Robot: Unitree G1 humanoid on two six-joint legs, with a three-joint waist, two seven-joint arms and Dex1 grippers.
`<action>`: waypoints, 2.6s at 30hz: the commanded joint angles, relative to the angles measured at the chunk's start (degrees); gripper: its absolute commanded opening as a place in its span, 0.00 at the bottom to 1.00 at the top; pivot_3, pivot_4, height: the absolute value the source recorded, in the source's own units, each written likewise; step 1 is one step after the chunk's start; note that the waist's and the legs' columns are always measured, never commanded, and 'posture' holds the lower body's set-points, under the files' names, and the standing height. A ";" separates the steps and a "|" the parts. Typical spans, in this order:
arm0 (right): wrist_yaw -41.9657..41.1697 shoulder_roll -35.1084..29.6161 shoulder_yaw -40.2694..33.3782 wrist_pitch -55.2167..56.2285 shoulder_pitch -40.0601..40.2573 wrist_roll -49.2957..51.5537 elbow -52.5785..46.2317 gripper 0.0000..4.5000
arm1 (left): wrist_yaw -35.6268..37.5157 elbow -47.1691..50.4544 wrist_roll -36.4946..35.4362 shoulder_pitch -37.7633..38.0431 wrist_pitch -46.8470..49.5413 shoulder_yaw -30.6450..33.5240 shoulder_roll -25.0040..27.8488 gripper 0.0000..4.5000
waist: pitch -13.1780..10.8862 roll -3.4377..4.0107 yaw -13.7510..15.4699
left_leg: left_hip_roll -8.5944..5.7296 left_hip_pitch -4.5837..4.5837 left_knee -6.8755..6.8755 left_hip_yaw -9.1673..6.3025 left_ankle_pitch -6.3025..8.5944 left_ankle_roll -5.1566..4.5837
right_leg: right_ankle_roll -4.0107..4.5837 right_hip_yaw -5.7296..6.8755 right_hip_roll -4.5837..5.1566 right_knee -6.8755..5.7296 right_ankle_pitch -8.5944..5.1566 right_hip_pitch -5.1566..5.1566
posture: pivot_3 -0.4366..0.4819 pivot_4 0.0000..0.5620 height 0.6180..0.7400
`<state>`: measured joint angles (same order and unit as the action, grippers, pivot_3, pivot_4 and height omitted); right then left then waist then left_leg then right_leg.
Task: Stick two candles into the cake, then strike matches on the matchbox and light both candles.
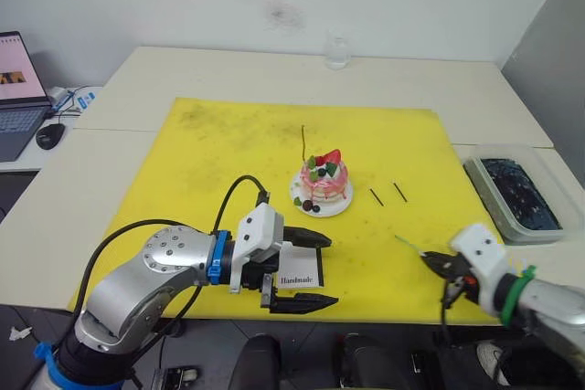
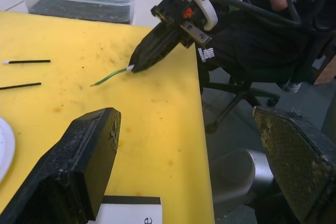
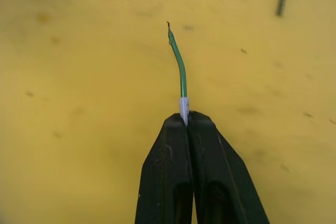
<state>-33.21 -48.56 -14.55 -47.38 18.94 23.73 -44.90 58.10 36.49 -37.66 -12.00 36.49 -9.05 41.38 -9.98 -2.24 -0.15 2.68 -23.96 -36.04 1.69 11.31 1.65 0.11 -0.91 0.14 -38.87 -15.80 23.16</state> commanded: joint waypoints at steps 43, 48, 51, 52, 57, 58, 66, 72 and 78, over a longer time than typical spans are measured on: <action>-18.56 -28.12 10.82 -18.40 -20.97 4.58 11.13 0.69 | -5.68 3.88 3.61 -1.89 -1.71 -6.25 -4.88 1.00 | -0.03 -0.01 0.01 | -0.04 -0.06 -0.03 0.02 0.00 0.00 | -0.29 -0.02 -0.13 0.01 0.13 0.02 | 0.48 0.27 1.00; -18.75 -27.08 12.75 -18.02 -22.02 4.37 12.07 0.69 | -6.22 3.99 4.14 -1.64 -1.96 -6.76 -5.32 1.00 | -0.03 0.00 0.00 | -0.02 -0.04 -0.03 0.01 0.00 0.00 | -0.30 -0.02 -0.13 -0.03 0.13 0.02 | 0.48 0.27 1.00; -18.08 -26.25 13.10 -17.82 -22.30 4.13 12.30 0.69 | -6.50 4.06 4.37 -1.49 -2.09 -7.09 -5.54 1.00 | -0.03 0.00 0.01 | -0.02 -0.04 -0.03 0.01 0.00 0.00 | -0.31 -0.01 -0.15 -0.03 0.14 0.02 | 0.48 0.27 1.00; -17.99 -26.16 13.12 -17.79 -22.25 4.09 12.32 0.69 | -6.61 4.14 4.42 -1.44 -2.10 -7.23 -5.66 1.00 | -0.03 0.00 0.01 | -0.02 -0.04 -0.03 0.01 0.00 0.00 | -0.31 -0.02 -0.16 -0.03 0.14 0.02 | 0.48 0.27 1.00; -17.52 -25.99 13.43 -17.28 -21.61 3.89 12.02 0.69 | -6.79 4.23 4.59 -1.35 -2.20 -7.66 -6.09 1.00 | -0.03 0.00 0.01 | -0.02 -0.04 -0.03 0.02 0.00 0.00 | -0.32 -0.03 -0.17 -0.03 0.14 0.02 | 0.48 0.27 1.00; -17.48 -26.01 13.55 -17.18 -21.43 3.79 11.98 0.69 | -6.76 4.17 4.62 -1.32 -2.27 -7.68 -6.10 1.00 | -0.03 0.00 0.01 | -0.02 -0.04 -0.04 0.02 0.00 0.00 | -0.32 -0.02 -0.17 -0.03 0.14 0.02 | 0.48 0.27 1.00; -16.69 -25.57 14.63 -17.09 -21.17 3.51 11.68 0.25 | -6.16 3.34 5.02 -0.80 -3.33 -7.39 -5.93 1.00 | -0.03 0.00 0.01 | -0.02 -0.04 -0.04 0.02 0.00 0.00 | -0.32 -0.02 -0.18 -0.04 0.14 0.02 | 0.48 0.27 1.00; -16.51 -25.54 15.04 -17.82 -22.45 3.87 12.07 0.00 | -6.34 3.23 5.17 -0.62 -3.41 -7.38 -6.10 1.00 | -0.03 0.00 0.00 | -0.01 -0.03 -0.04 0.01 0.00 0.00 | -0.33 -0.02 -0.18 -0.04 0.15 0.01 | 0.48 0.27 1.00; -17.22 -25.50 12.95 -20.05 -24.53 5.75 12.76 0.00 | -6.64 2.92 5.42 -0.76 -3.34 -7.74 -6.51 1.00 | -0.03 0.01 0.00 | -0.01 -0.03 -0.04 0.02 0.00 0.00 | -0.33 -0.03 -0.18 -0.04 0.15 0.01 | 0.48 0.27 1.00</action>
<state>-50.06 -73.98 0.98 -66.72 -4.42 28.45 -32.20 51.73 38.33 -32.51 -12.58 34.37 -16.61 35.44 -10.01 -2.23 -0.14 2.67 -23.99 -36.08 1.71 11.31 1.65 -0.22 -0.94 -0.04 -38.91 -15.65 23.17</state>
